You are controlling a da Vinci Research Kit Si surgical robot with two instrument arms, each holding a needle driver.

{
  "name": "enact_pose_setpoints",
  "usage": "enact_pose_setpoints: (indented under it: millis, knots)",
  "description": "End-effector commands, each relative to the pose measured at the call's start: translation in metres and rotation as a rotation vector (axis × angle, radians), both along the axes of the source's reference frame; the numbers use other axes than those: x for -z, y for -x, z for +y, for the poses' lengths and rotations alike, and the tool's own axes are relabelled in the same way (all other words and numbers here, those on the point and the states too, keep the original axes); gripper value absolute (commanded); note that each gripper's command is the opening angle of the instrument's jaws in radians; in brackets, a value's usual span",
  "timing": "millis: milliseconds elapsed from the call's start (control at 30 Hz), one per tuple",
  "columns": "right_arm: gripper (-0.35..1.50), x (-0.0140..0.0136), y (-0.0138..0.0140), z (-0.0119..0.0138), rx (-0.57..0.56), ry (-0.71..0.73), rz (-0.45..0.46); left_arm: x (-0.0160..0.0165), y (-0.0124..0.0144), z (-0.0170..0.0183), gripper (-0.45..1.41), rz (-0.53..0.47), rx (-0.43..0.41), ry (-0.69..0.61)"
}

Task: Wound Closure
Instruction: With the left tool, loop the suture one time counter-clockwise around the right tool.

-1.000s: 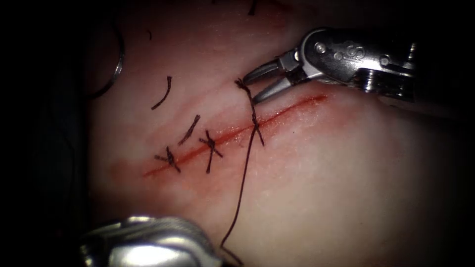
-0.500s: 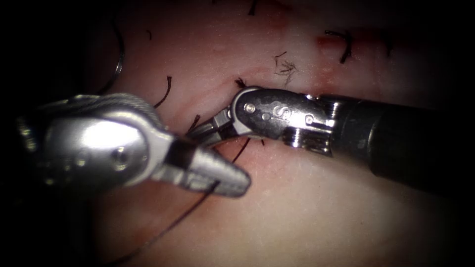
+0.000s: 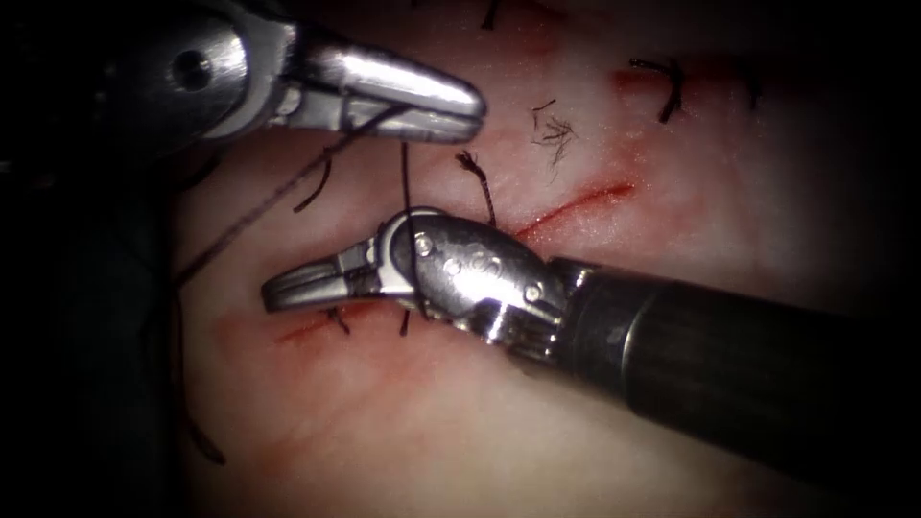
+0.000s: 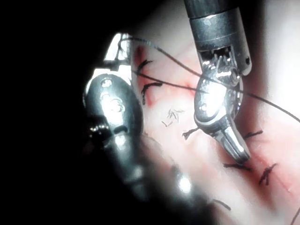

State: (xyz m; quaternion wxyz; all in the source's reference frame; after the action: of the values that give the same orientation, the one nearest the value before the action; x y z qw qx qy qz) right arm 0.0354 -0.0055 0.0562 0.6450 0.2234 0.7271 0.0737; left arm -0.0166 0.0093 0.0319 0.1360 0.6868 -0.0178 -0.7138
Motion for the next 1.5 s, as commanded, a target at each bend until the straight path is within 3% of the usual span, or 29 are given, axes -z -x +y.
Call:
enact_pose_setpoints:
  millis: [33,233,333,433,633,800,1000,1333,1500]
  knots:
    - [-0.35,0.0006,0.0000,0.0002,0.005,-0.013,0.020,-0.0005,0.0003,0.0007,-0.35,-0.004,0.001,0.008]
    - [-0.35,0.0026,0.0023,0.0008,-0.013,-0.095,0.143,-0.0038,-0.0009,0.0009,-0.35,-0.023,0.007,0.022]
    - [-0.35,0.0039,0.0038,0.0009,-0.027,-0.166,0.259,-0.0071,-0.0016,0.0008,-0.35,-0.042,0.022,0.000]
    - [-0.35,0.0047,0.0038,0.0002,0.005,-0.210,0.330,-0.0092,-0.0018,0.0006,-0.35,-0.047,0.033,-0.015]
    - [-0.35,0.0060,0.0034,-0.0006,-0.095,-0.321,0.362,-0.0112,-0.0018,0.0001,-0.35,-0.054,0.042,-0.024]
    - [-0.35,0.0067,0.0051,0.0005,-0.228,-0.415,0.390,-0.0120,-0.0021,-0.0002,-0.35,-0.050,0.054,-0.021]
    - [-0.35,0.0049,0.0079,0.0021,-0.347,-0.460,0.402,-0.0123,-0.0020,0.0000,-0.35,-0.062,0.133,-0.026]
    - [-0.35,0.0033,0.0091,0.0033,-0.435,-0.490,0.413,-0.0140,-0.0001,-0.0017,-0.35,-0.024,0.229,0.003]
    - [-0.16,0.0029,0.0098,0.0038,-0.473,-0.504,0.419,-0.0151,0.0017,-0.0032,-0.35,0.032,0.212,0.018]
